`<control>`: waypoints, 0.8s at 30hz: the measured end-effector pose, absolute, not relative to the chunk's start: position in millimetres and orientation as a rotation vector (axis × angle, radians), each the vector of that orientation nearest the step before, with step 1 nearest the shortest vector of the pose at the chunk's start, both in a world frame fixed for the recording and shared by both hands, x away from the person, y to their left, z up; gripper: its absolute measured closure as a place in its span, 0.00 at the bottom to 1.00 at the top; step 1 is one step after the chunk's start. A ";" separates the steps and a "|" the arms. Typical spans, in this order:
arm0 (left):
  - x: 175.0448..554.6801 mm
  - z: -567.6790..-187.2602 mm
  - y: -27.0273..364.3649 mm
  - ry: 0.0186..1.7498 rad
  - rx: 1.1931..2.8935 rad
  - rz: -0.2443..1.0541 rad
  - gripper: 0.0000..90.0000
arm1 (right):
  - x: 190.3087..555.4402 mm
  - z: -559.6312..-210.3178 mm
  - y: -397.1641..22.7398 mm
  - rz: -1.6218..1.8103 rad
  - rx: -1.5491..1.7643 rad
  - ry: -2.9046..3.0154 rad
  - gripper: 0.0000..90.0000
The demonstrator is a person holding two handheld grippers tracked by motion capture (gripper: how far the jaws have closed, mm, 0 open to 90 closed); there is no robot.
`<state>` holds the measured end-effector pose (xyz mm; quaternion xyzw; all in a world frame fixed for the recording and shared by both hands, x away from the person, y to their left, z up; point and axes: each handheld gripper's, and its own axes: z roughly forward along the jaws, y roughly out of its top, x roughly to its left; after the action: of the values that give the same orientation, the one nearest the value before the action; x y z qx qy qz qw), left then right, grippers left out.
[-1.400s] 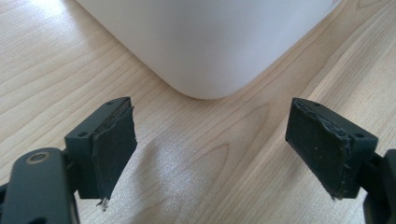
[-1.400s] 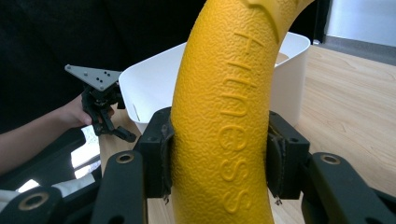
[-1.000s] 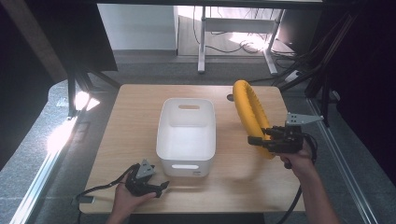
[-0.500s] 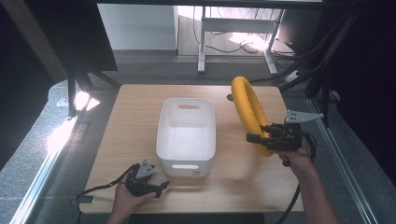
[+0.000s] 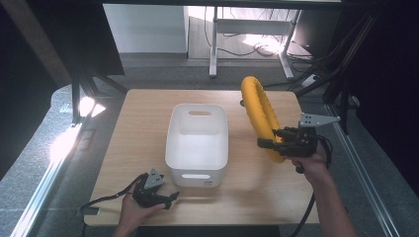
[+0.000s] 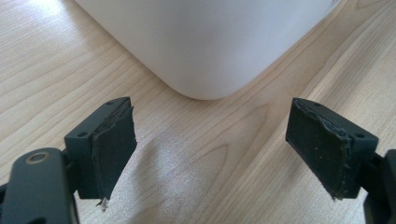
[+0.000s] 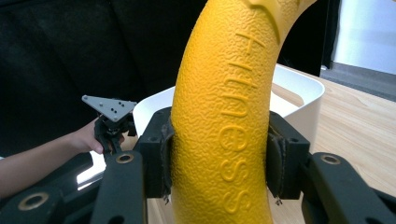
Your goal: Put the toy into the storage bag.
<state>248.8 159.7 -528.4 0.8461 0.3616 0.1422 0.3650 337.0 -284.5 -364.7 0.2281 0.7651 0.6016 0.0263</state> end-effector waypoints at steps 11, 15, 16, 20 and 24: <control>248.8 -528.3 159.9 0.929 2.177 0.366 0.18 | 339.8 -357.2 -274.9 1.901 0.674 2.353 0.56; 248.8 -528.1 160.0 0.928 2.177 0.367 0.18 | 341.3 -356.4 -272.4 1.913 0.670 2.352 0.56; 248.8 -528.1 160.0 0.928 2.178 0.367 0.18 | 341.6 -356.1 -271.7 1.916 0.673 2.350 0.56; 248.8 -528.2 159.9 0.929 2.178 0.367 0.18 | 342.7 -353.3 -268.8 1.932 0.666 2.344 0.56; 248.8 -528.1 160.1 0.928 2.178 0.367 0.18 | 342.9 -349.1 -265.1 1.951 0.650 2.332 0.56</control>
<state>248.8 160.1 -528.1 0.8466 0.3607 0.1428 0.3643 342.9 -265.1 -349.1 0.2091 0.7500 0.6273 0.0163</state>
